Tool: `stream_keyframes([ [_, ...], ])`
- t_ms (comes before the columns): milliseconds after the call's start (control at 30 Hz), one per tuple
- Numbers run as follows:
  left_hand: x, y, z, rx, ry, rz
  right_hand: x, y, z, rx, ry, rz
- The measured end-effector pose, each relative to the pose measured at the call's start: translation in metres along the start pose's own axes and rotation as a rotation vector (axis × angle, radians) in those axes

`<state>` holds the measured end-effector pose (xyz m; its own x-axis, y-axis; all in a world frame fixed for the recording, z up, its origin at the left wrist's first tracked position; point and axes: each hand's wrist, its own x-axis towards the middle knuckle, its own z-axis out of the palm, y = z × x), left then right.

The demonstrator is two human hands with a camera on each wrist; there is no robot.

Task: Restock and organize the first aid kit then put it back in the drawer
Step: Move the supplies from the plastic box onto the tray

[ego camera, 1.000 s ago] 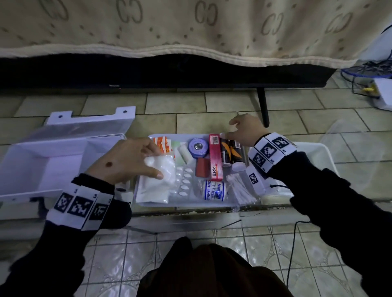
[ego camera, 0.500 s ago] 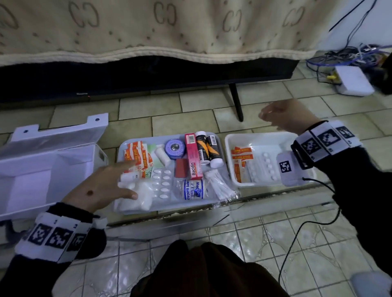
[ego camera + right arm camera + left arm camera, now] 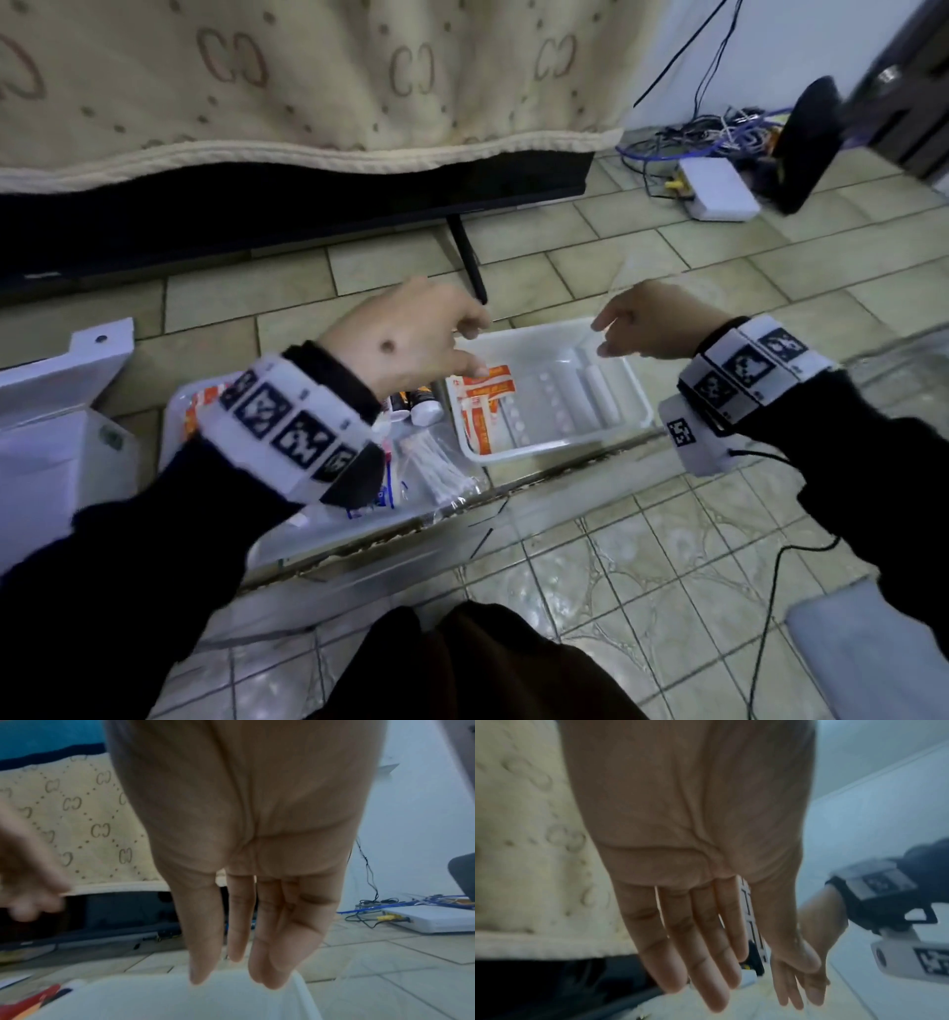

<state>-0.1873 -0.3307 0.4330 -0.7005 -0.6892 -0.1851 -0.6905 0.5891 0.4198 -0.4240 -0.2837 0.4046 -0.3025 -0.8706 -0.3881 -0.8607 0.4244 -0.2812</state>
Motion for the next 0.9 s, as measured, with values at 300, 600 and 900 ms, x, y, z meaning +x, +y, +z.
stream_keyframes([
  [300, 0.088, 0.008, 0.052, 0.174, -0.251, -0.013, 0.025, -0.007, 0.014, -0.297, -0.115, -0.073],
  [600, 0.105, 0.043, 0.090, 0.466, -0.426, 0.026, 0.026, 0.002, 0.040, -0.803, -0.121, -0.087],
  [900, 0.108, 0.050, 0.091, 0.473, -0.328, 0.050, 0.024, 0.004, 0.046, -0.777, -0.027, -0.118],
])
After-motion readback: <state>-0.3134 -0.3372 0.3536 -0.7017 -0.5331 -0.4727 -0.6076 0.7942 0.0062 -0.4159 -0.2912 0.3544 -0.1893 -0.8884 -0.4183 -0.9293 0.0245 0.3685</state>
